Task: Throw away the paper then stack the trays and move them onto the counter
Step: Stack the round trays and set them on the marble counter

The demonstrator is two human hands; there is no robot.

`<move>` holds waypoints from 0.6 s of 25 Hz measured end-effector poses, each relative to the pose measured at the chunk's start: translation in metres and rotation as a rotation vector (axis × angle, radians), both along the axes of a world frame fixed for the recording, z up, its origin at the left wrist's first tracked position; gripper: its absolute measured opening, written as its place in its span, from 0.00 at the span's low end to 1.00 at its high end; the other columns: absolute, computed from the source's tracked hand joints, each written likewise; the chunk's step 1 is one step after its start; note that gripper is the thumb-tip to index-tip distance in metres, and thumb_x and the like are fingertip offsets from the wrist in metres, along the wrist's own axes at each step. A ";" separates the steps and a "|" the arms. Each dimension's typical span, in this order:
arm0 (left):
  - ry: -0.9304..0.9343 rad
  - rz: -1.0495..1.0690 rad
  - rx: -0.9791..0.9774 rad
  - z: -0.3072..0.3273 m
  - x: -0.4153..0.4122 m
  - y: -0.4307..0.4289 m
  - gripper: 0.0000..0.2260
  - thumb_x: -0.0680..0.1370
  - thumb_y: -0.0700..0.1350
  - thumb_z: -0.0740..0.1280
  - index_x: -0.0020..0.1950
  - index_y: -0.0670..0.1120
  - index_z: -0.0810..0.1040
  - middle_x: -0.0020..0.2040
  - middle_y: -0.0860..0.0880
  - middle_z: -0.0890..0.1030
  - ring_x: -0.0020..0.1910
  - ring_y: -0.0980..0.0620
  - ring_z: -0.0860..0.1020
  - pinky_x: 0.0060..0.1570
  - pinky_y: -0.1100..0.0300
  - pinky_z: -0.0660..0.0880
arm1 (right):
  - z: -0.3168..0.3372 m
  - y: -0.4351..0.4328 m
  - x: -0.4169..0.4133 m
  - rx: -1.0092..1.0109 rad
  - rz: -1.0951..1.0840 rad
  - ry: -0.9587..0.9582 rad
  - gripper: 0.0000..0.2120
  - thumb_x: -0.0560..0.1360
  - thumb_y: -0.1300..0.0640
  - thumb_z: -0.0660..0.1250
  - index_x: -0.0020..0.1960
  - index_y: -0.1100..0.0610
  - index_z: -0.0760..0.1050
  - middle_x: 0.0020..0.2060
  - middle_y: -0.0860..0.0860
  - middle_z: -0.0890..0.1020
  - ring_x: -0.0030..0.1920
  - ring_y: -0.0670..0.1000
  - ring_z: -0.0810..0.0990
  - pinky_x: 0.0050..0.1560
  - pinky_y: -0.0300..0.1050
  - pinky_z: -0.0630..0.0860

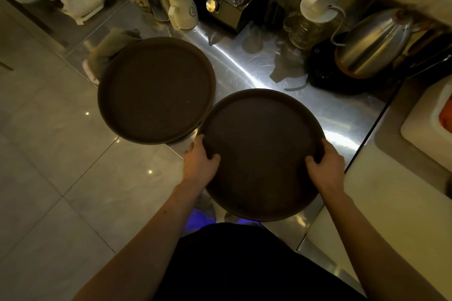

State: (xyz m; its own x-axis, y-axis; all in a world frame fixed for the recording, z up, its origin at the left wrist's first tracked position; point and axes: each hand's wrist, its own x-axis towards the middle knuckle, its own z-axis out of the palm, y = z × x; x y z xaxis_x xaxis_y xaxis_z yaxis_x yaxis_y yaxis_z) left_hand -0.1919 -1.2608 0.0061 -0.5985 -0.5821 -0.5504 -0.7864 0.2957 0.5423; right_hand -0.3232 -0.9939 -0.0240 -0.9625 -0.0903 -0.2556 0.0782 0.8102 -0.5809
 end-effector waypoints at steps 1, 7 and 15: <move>-0.006 -0.004 0.002 0.000 0.000 0.000 0.32 0.75 0.45 0.68 0.76 0.47 0.59 0.71 0.41 0.69 0.69 0.39 0.69 0.66 0.42 0.70 | -0.002 0.000 0.001 0.007 0.008 -0.006 0.27 0.71 0.57 0.64 0.70 0.55 0.67 0.57 0.58 0.79 0.53 0.59 0.79 0.58 0.58 0.76; 0.021 0.054 0.094 -0.002 0.011 0.005 0.35 0.75 0.43 0.69 0.78 0.47 0.55 0.75 0.42 0.62 0.70 0.40 0.68 0.68 0.47 0.68 | -0.016 0.006 0.003 0.078 0.050 -0.080 0.38 0.72 0.56 0.67 0.76 0.52 0.52 0.69 0.60 0.69 0.65 0.64 0.70 0.63 0.63 0.71; 0.028 0.200 0.224 -0.004 0.022 -0.005 0.30 0.76 0.43 0.67 0.75 0.47 0.58 0.70 0.42 0.71 0.66 0.41 0.72 0.64 0.44 0.72 | -0.015 0.010 -0.008 0.074 0.021 -0.137 0.33 0.72 0.55 0.68 0.73 0.54 0.58 0.64 0.61 0.69 0.60 0.64 0.73 0.58 0.59 0.73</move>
State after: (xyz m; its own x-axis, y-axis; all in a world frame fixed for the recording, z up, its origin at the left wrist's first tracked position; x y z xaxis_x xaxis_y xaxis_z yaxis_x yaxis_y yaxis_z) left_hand -0.1697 -1.2656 0.0020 -0.5009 -0.5563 -0.6631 -0.8008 0.0072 0.5989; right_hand -0.3309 -0.9841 -0.0389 -0.9163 -0.0858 -0.3912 0.1357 0.8525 -0.5048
